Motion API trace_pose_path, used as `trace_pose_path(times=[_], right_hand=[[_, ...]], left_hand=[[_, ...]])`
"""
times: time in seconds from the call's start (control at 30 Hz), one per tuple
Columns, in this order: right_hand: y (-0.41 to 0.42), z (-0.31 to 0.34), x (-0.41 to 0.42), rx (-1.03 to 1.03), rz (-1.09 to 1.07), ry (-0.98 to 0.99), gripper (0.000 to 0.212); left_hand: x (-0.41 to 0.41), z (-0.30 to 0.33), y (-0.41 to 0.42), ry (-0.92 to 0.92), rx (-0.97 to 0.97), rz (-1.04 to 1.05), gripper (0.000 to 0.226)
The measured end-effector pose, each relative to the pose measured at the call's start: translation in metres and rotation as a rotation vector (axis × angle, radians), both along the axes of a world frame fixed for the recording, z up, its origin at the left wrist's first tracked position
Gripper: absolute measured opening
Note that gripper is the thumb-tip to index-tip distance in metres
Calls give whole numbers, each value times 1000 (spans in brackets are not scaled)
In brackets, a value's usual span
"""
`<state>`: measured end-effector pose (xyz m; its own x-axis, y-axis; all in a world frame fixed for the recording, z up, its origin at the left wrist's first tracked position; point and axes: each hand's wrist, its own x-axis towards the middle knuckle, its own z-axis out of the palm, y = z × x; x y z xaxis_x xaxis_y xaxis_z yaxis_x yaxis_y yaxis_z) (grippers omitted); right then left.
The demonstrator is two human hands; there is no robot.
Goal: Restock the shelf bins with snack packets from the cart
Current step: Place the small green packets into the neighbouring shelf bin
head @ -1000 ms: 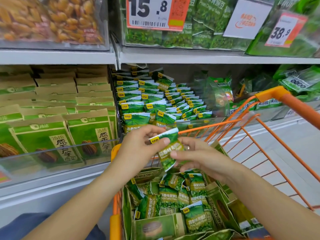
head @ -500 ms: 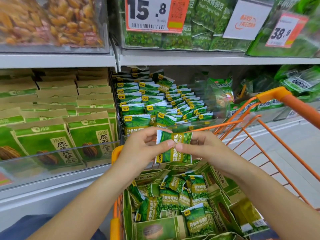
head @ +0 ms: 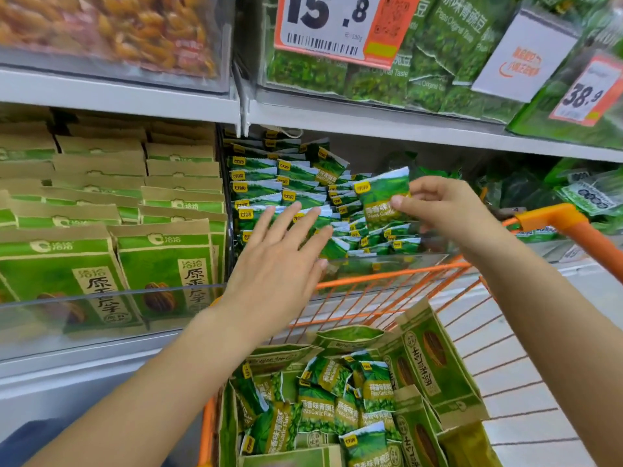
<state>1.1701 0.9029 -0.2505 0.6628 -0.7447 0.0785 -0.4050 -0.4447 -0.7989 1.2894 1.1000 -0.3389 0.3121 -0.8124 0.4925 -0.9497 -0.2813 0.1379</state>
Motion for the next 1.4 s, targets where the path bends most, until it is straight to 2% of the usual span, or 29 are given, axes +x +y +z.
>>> trace_pose_path(times=[0.07,0.13,0.17,0.27,0.33,0.43,0.6,0.7,0.8,0.87,1.03,1.13,1.2,1.3,1.4], right_hand=[[-16,-12,15,40,-39,12,32],[-25,-24,27,76,-70,-6,34],[-27,-30,32,95,-82,-24,35],[-35,-43,45,149,-111,-74,39],[-42,-50,55,175,-124,-75,35],[-50,-57,76,275,-110,-68,20],[-73,-67,122,389,-175,-95,23],[-80,-71,142,470,-167,-176,23],[-78,-71,154,432,-168,-275,32],[-74,-71,160,400,-131,-327,28],[-68,-84,165,267,-119,-185,37],[-67,-91,171,66,-124,-74,23],[-63,-90,174,-63,-124,19,22],[-61,-85,168,39,-149,6,42],[-56,-71,140,-18,-150,-30,40]], left_hand=[[5,-3,-6,-67,-4,-26,44],[11,-6,-12,-99,-24,-36,50],[13,-5,-15,-87,-45,-31,45],[15,-1,-22,-58,-145,21,12],[12,4,-22,-97,-146,76,8],[7,4,-19,-144,-77,191,19],[15,-1,-23,-106,-68,219,26],[16,-1,-25,-91,-57,208,26],[16,-2,-27,-94,-65,202,22],[17,-3,-26,-89,-72,201,20],[16,-6,-27,-92,-80,192,18],[15,-7,-28,-100,-89,186,17],[16,-7,-28,-109,-85,180,17],[18,-7,-26,-111,-78,168,19],[17,-6,-23,-93,-76,160,18]])
